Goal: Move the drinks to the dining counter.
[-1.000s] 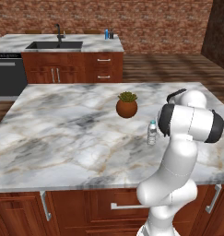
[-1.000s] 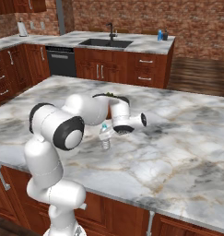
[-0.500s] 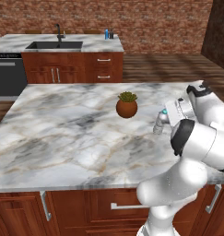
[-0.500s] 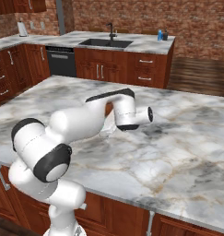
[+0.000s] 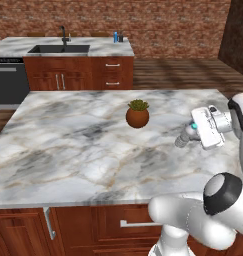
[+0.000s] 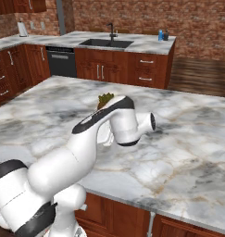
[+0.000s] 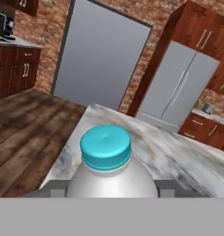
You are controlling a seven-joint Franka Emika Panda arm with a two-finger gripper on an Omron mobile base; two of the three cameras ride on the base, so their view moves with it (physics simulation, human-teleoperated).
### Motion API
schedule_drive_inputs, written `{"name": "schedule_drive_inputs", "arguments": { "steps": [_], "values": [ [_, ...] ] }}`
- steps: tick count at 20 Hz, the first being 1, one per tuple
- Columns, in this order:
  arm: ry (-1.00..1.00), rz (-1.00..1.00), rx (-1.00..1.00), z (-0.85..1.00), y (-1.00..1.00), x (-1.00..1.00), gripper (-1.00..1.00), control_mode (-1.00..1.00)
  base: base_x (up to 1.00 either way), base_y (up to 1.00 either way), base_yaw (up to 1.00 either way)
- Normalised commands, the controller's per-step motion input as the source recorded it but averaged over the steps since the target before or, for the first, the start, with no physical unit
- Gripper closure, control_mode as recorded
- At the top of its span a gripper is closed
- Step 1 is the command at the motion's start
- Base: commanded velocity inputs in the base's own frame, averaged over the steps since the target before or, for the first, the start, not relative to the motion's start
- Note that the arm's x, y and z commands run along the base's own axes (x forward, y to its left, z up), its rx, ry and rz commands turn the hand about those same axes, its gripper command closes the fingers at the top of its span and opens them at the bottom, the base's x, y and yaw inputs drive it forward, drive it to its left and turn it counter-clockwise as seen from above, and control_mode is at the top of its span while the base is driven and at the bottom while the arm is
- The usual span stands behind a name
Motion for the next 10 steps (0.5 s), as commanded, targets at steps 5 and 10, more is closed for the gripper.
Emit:
{"name": "schedule_drive_inputs", "arguments": {
  "steps": [5, 10],
  "values": [
    [-0.14, 0.06, -0.04, 0.0, 0.14, -0.64, 1.0, -1.0, 0.0, 0.0, 0.0],
    [-0.09, 0.01, 0.0, 0.0, 0.01, -0.26, 1.0, -1.0, 0.0, 0.0, 0.0]
  ]
}}
